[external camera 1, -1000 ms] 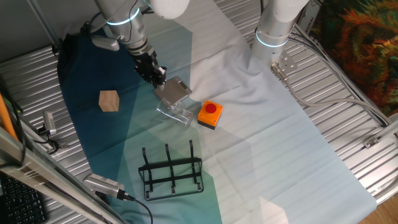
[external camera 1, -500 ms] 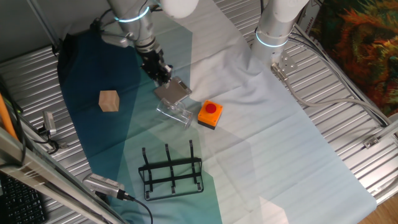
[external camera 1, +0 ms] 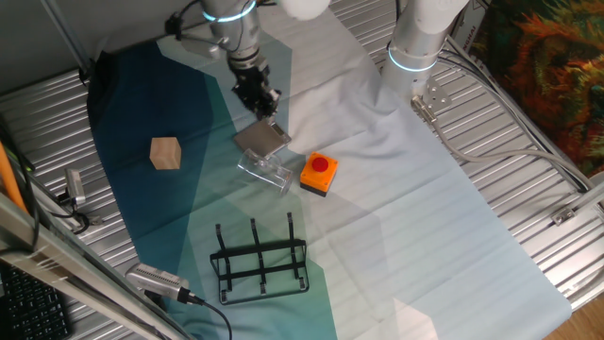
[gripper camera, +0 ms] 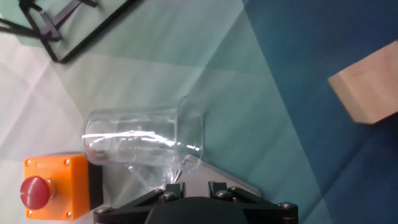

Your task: Take the cup off the cup rack

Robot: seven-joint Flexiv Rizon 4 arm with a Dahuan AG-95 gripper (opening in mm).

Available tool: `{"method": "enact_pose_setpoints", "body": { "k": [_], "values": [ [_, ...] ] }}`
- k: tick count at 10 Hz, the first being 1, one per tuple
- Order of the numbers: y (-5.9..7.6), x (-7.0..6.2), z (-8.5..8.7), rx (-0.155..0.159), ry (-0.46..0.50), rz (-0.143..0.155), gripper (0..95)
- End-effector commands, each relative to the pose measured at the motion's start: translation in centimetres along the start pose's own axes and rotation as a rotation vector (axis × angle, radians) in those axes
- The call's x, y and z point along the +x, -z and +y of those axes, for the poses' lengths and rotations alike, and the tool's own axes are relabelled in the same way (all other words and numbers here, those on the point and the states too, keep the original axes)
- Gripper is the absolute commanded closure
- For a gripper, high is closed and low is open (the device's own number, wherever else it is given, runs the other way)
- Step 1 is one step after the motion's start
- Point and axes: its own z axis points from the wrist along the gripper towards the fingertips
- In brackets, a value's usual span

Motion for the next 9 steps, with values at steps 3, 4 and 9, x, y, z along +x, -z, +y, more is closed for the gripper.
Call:
{"method": "enact_pose_setpoints", "body": {
  "k": [3, 4, 9],
  "values": [
    [2.1, 0.6, 1.2, 0.024, -0.025, -0.053, 76.0],
    [2.0, 0.8, 1.3, 0.029, -0.027, -0.069, 76.0],
    [1.6, 1.4, 1.7, 0.040, -0.043, -0.140, 76.0]
  ]
}}
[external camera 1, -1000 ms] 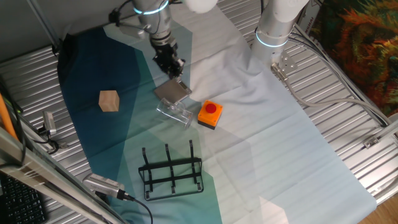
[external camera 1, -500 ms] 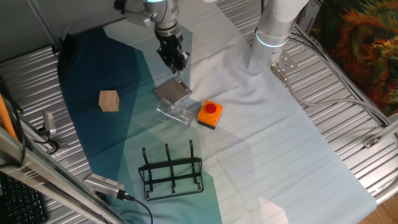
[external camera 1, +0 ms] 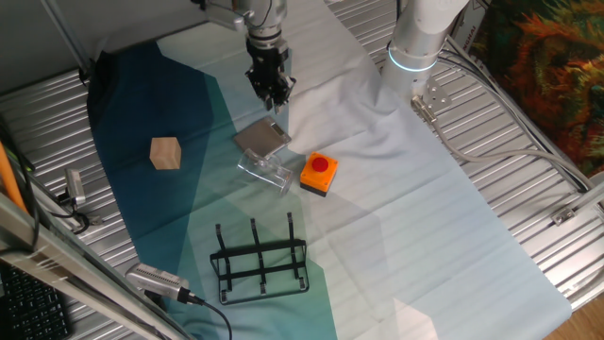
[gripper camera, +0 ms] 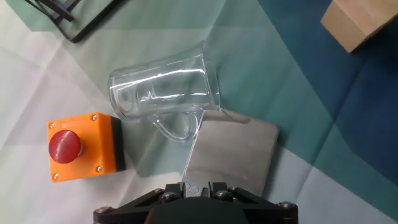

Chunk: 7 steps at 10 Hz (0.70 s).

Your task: Take the cup off the cup rack

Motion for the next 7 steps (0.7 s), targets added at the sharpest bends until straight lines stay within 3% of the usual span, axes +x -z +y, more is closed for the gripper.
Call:
{"method": "enact_pose_setpoints", "body": {
  "k": [1, 7],
  "values": [
    [-0.3, -0.2, 0.0, -0.002, -0.016, -0.029, 76.0],
    [-2.2, -1.9, 0.7, -0.005, -0.023, -0.085, 76.0]
  ]
}}
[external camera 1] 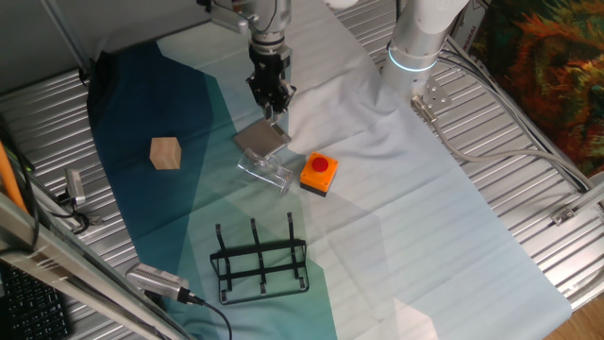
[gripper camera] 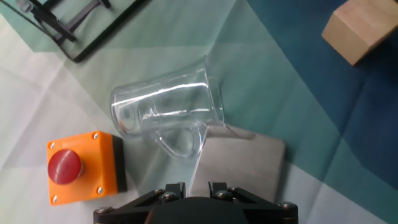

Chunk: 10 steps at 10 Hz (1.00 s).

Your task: Take the cup off the cup rack

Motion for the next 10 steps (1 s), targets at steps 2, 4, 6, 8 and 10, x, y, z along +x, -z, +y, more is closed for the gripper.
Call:
{"method": "enact_pose_setpoints", "body": {
  "k": [2, 4, 6, 8, 10],
  "values": [
    [-1.1, -0.8, 0.6, -0.004, -0.004, -0.033, 76.0],
    [-1.4, -1.1, 0.6, -0.010, -0.003, -0.045, 76.0],
    [-1.7, -1.6, 0.3, -0.014, 0.001, -0.058, 76.0],
    [-2.2, -1.9, 0.1, -0.021, 0.002, -0.068, 76.0],
    [-3.4, -2.0, -0.3, -0.038, 0.004, -0.101, 76.0]
  ]
}}
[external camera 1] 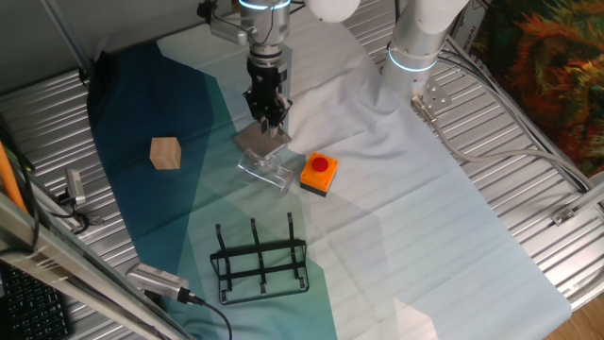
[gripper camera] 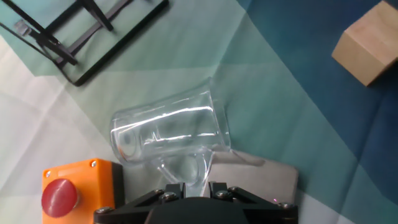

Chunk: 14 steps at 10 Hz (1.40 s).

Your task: Take the cup off the cup rack

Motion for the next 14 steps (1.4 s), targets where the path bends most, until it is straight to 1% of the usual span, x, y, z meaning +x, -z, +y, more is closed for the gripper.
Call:
{"method": "enact_pose_setpoints", "body": {
  "k": [1, 4, 6, 11, 14],
  "values": [
    [-1.0, -0.3, -0.2, -0.012, 0.002, -0.023, 76.0],
    [-1.5, -0.9, -0.1, -0.012, 0.002, -0.026, 76.0],
    [-1.9, -1.2, -0.1, -0.009, 0.005, -0.035, 76.0],
    [-2.7, -1.1, -0.1, -0.002, 0.009, -0.050, 76.0],
    [-3.1, -1.0, -0.1, 0.003, 0.012, -0.053, 76.0]
  ]
}}
